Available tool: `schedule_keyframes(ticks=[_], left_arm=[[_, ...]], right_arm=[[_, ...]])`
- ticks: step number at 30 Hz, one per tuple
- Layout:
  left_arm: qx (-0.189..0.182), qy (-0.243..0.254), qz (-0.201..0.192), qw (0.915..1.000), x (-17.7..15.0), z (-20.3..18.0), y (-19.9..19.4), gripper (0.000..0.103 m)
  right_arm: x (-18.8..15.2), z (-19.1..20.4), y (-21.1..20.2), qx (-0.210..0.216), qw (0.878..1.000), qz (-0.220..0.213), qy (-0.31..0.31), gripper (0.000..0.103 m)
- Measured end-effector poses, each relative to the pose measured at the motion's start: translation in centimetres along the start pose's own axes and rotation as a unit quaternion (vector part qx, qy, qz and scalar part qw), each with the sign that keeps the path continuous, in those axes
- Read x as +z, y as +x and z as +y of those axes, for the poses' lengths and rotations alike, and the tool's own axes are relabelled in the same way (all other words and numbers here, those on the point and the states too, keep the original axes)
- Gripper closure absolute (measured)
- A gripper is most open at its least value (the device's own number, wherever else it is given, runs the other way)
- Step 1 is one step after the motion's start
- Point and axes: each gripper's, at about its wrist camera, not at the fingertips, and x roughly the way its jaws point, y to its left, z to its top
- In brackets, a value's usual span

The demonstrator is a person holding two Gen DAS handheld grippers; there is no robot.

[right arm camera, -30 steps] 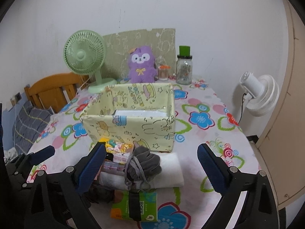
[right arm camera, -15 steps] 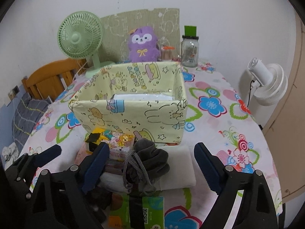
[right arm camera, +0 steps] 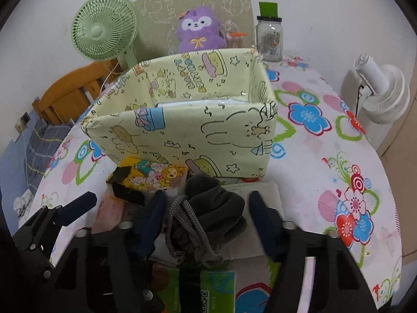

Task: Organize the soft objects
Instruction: 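Grasp the yellow cartoon package with the left tool while the right tool grasps the gray glove bundle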

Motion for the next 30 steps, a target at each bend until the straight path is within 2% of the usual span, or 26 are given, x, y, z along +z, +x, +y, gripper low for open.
schedule_keyframes(ticks=[9, 17, 26, 28, 30], left_arm=[[0.002, 0.004, -0.008, 1.0000, 0.6, -0.7, 0.0, 0.014], [-0.005, 0.018, -0.007, 0.9998, 1.5, -2.0, 0.7, 0.014], [0.004, 0.014, 0.008, 0.9999, 2.1, -2.2, 2.5, 0.015], [0.009, 0.015, 0.011, 0.9998, 2.2, -2.1, 2.7, 0.020], [0.009, 0.016, 0.013, 0.9997, 2.2, -2.1, 2.9, 0.020]], right_arm=[[0.2, -0.8, -0.8, 0.007, 1.000, -0.014, 0.010, 0.053], [0.7, -2.1, -1.7, -0.009, 0.999, -0.033, 0.021, 0.056], [1.0, -2.9, -0.7, -0.011, 0.999, -0.026, 0.029, 0.056], [1.1, -2.8, -0.5, -0.011, 0.999, -0.025, 0.027, 0.057], [1.1, -2.8, -0.5, -0.010, 0.999, -0.025, 0.027, 0.057]])
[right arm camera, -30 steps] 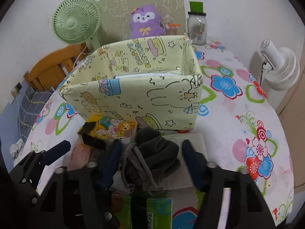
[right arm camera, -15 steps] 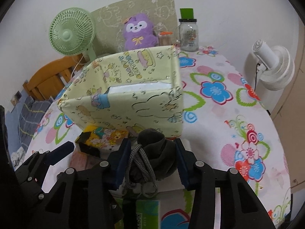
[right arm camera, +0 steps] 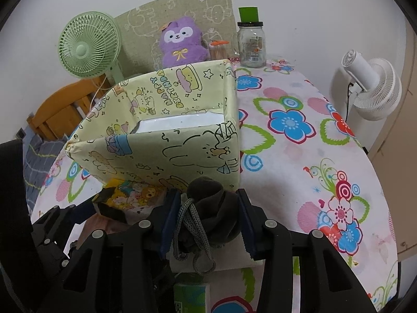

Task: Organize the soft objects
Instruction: 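Grasp the yellow cartoon package with the left tool while the right tool grasps the gray glove bundle, then lift the yellow package with the left tool while the right tool carries the gray glove toward the box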

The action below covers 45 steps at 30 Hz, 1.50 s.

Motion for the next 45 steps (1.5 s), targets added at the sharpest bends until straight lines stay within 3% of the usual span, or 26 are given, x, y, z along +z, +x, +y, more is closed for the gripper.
schedule_keyframes(ticks=[14, 45], left_arm=[[-0.015, -0.006, -0.014, 0.9998, -0.2, 0.2, -1.5, 0.025], [0.000, 0.004, -0.101, 0.9949, -0.3, 0.5, -10.2, 0.025]], right_arm=[[0.0, 0.5, -0.5, 0.001, 1.000, -0.007, -0.003, 0.058], [-0.2, 3.2, -9.1, -0.014, 0.995, -0.096, -0.022, 0.058]])
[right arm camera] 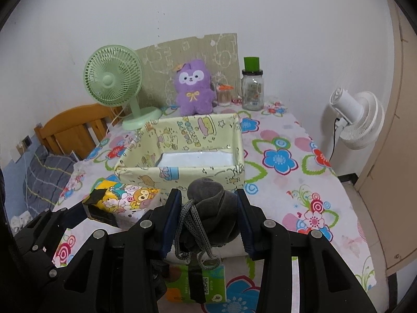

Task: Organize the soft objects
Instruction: 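Lift the yellow package with the left tool while the right tool carries the gray glove toward the box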

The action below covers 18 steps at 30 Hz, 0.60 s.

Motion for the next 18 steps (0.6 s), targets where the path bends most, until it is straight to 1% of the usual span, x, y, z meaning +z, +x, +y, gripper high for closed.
schedule_keyframes(ticks=[9, 18], left_arm=[[0.002, -0.001, -0.013, 0.9999, 1.3, 0.1, -0.8, 0.025], [0.006, 0.000, -0.023, 0.9997, 3.0, 0.2, -0.8, 0.025]], right_arm=[[1.4, 0.4, -1.0, -0.002, 1.000, -0.013, -0.004, 0.058], [3.2, 0.6, -0.8, 0.001, 1.000, -0.022, -0.008, 0.058]])
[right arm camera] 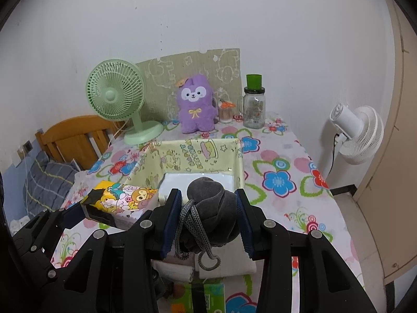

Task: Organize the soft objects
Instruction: 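Lift the yellow package with the left tool while the right tool carries the gray glove toward the box, then open the left tool over the box while the right tool drops the gray glove inside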

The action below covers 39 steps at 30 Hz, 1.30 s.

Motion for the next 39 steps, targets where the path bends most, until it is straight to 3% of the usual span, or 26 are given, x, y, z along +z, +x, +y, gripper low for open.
schedule_keyframes(ticks=[18, 34, 39], left_arm=[[0.012, 0.003, -0.009, 0.9999, 3.2, 0.9, 2.7, 0.025], [0.021, 0.000, 0.001, 0.9998, 5.6, 2.4, 7.6, 0.025], [0.009, -0.003, 0.010, 0.9999, 6.1, 3.0, 9.3, 0.025]], right_arm=[[3.5, 0.6, 3.4, 0.001, 1.000, -0.002, -0.009, 0.058], [5.8, 0.6, 8.7, -0.002, 1.000, 0.005, 0.003, 0.058], [6.3, 0.6, 10.3, -0.004, 1.000, 0.003, 0.006, 0.058]])
